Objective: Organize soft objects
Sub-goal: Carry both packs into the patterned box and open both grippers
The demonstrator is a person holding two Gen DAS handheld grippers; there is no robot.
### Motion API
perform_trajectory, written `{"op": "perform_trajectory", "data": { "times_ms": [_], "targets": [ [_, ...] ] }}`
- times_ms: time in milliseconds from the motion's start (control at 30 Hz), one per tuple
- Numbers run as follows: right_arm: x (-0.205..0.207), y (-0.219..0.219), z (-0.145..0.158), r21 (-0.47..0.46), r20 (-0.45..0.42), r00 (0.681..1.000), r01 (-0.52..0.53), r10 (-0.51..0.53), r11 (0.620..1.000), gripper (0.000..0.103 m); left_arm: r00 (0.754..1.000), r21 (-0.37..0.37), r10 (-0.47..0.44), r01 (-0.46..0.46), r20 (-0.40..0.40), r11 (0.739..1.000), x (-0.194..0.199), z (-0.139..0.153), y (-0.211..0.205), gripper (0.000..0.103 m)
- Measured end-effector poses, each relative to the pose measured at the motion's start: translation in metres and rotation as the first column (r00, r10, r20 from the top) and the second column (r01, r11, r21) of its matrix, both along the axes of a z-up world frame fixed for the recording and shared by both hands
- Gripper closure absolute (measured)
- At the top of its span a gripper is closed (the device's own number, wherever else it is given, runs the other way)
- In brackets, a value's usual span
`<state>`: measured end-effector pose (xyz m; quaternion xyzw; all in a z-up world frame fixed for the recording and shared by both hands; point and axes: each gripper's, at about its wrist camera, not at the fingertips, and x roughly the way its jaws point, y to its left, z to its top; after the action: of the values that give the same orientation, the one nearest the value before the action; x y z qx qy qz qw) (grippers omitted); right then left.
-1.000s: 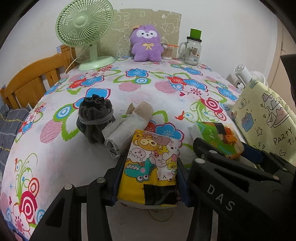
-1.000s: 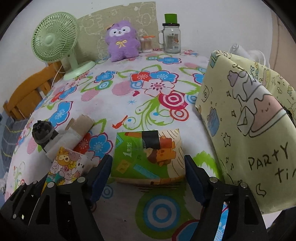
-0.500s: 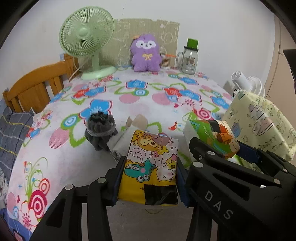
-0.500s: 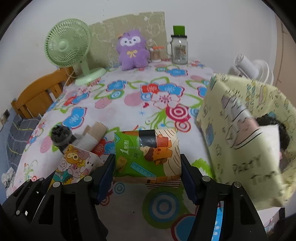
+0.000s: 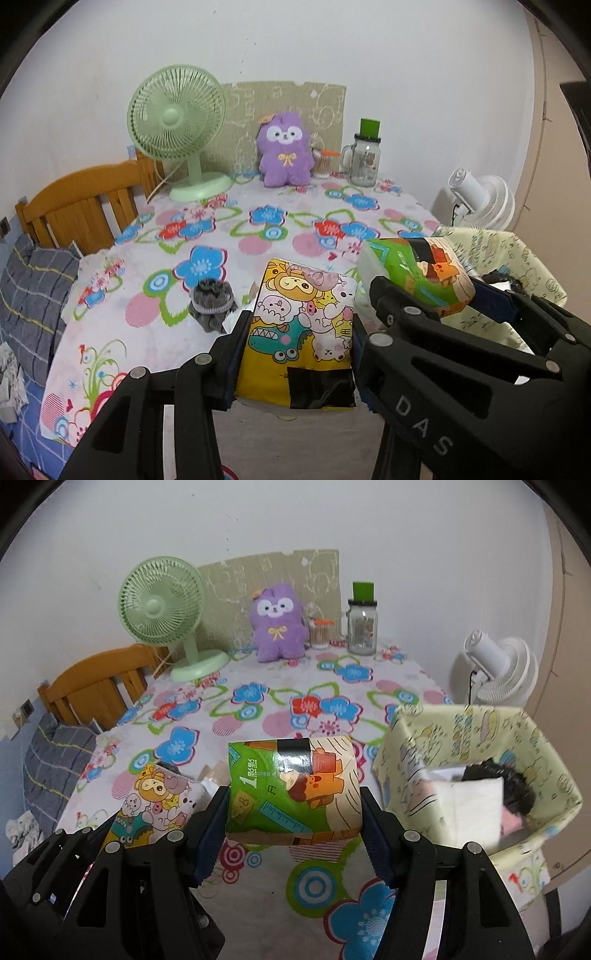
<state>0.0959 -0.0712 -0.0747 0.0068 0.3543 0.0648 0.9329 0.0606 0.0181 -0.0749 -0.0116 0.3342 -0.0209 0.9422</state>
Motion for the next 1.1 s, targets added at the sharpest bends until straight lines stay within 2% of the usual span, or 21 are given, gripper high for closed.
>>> {"op": "perform_trajectory", "data": {
  "times_ms": [467,667,1100],
  "targets": [
    [-0.01,-0.022,0.043,-0.013,0.075,0.997,-0.019,0.02,1.0,0.034,0.998,0.034,-0.015,0.013,0.061,0.999,-0.008,0.04,-0.027,0.053],
    [-0.006,-0.041,0.053,-0.022,0.082,0.996,-0.022,0.024,1.0,0.034,0.996,0.015,-0.061,0.06,0.06,0.998,-0.002,0.047,-0.044,0.053],
    [0.003,-0.093,0.062,-0.031,0.102,0.995,0.025,-0.022,0.999,0.034,0.987,0.042,-0.14,0.137,0.075,0.99,0.011,0.055,-0.098,0.053]
  ]
}}
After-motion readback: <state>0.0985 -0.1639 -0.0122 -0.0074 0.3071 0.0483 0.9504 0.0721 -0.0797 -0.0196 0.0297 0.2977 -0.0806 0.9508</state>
